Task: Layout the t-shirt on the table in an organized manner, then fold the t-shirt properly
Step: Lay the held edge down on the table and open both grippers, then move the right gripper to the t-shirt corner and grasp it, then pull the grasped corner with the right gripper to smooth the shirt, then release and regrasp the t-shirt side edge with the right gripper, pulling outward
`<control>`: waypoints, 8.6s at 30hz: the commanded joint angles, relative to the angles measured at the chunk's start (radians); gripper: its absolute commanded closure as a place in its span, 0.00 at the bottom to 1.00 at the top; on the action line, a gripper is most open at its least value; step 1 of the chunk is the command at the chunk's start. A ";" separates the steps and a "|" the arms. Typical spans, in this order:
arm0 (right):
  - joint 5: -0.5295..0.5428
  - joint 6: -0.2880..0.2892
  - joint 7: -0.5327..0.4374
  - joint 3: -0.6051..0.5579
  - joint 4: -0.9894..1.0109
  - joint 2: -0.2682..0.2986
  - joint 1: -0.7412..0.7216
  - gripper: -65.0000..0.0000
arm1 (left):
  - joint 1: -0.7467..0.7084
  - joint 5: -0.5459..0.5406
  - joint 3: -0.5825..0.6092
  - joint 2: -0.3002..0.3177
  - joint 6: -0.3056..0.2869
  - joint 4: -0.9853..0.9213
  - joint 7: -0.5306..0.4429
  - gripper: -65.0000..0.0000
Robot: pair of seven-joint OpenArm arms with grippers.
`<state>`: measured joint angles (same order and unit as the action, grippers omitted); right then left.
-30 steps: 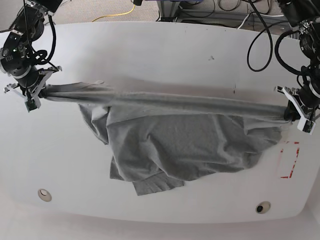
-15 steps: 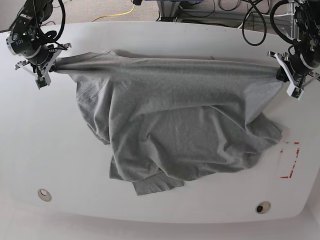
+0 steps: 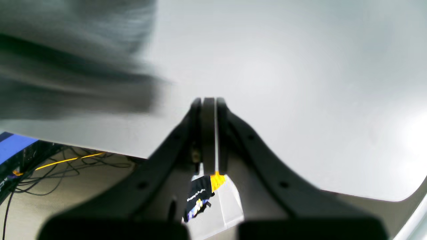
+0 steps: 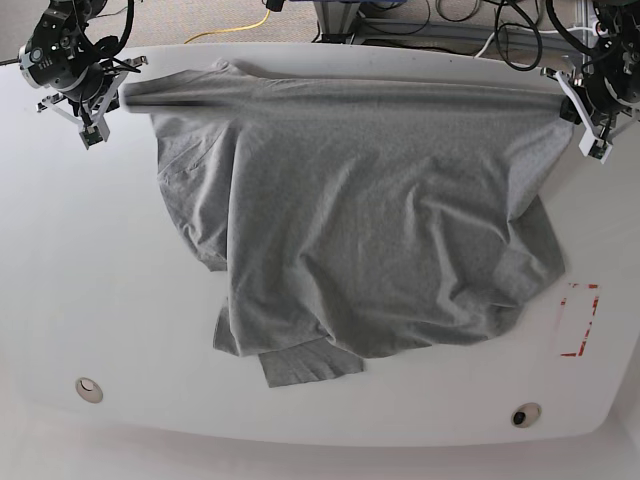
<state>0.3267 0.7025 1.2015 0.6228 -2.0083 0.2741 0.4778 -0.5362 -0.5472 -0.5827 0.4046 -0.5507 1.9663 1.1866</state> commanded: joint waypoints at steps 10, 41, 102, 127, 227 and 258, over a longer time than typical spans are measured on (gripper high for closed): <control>-0.004 -0.004 -0.007 -0.070 -0.013 0.003 0.035 0.72 | -0.058 0.000 -0.010 0.069 0.004 0.011 -0.003 0.81; -0.004 -0.004 -0.013 -0.076 0.048 -0.085 -0.367 0.21 | 0.070 0.203 -0.064 0.078 0.004 -0.020 -0.004 0.05; -0.004 -0.004 -0.147 -0.283 0.479 -0.240 -0.529 0.69 | 0.423 0.203 -0.193 0.081 0.004 -0.015 -0.006 0.05; -0.004 -0.004 -0.228 -0.209 0.531 -0.019 -0.399 1.00 | 0.420 0.203 -0.191 0.076 0.004 -0.015 -0.006 0.05; -0.004 -0.004 -0.239 -0.102 0.699 0.055 -0.779 0.03 | 0.566 0.203 0.085 0.017 0.005 -0.020 -0.007 0.05; 0.001 -0.004 -0.602 -0.298 1.131 0.107 -0.865 0.41 | 0.551 0.203 0.083 0.017 0.004 -0.018 -0.007 0.05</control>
<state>0.3183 0.6952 0.6060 0.3225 -0.8665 0.3683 -0.3649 -0.0002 -0.3401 -0.4927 0.4046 -0.5480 1.9331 1.1965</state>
